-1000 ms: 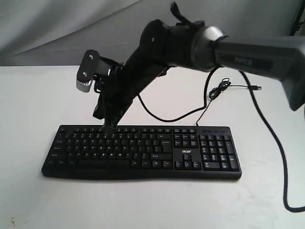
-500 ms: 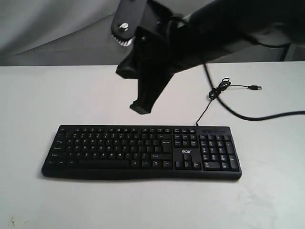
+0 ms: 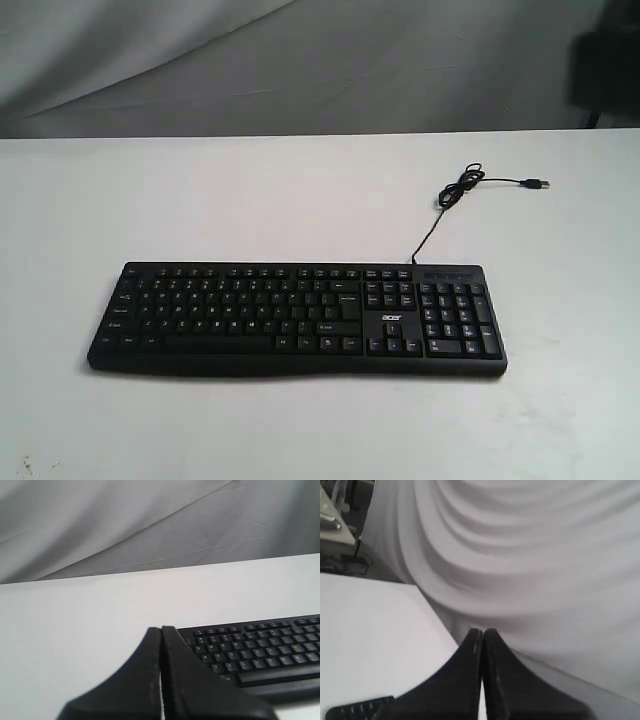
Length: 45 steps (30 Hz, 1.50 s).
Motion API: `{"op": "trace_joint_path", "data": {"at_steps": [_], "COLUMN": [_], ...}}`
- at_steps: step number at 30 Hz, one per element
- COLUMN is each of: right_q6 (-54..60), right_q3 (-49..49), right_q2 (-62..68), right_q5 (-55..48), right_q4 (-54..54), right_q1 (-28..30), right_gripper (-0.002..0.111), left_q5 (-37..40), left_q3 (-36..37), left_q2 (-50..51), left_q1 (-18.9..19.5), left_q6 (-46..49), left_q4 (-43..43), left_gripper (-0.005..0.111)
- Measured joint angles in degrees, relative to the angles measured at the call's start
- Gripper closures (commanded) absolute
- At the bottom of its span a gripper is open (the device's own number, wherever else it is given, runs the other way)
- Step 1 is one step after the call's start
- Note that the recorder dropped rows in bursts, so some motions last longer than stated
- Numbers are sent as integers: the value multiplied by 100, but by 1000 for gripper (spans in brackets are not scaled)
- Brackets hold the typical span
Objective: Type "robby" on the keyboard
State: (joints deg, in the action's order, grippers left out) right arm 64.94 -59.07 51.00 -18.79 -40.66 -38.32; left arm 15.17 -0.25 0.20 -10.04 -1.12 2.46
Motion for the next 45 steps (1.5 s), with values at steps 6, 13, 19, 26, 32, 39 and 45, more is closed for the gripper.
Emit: {"op": "trace_joint_path", "data": {"at_steps": [6,13,19,26,32,39,45], "right_q6": [0,-811,-1716,-3062,-3443,-3590,-4725], "right_q3": [0,11,466,1832,3331,4321,4362], "right_q2": [-790,-1668,-2036,-2676,-3541,-4353,-4603], "right_q5": [39,319,417,429,429,572,1142], "right_q4": [-50,-52,39,39,84,301,-114], "right_q1": [0,0,763,2749,3877,4193,4193], "right_gripper": [108,108,108,108,108,108,108], "left_q5": [0,0,0,0,0,0,0], "left_q3": [0,0,0,0,0,0,0], "left_q2": [0,0,0,0,0,0,0], "left_q1": [0,0,0,0,0,0,0], "left_q6": [0,0,0,0,0,0,0], "left_q4": [0,0,0,0,0,0,0], "left_gripper": [107,107,107,107,107,107,107]}}
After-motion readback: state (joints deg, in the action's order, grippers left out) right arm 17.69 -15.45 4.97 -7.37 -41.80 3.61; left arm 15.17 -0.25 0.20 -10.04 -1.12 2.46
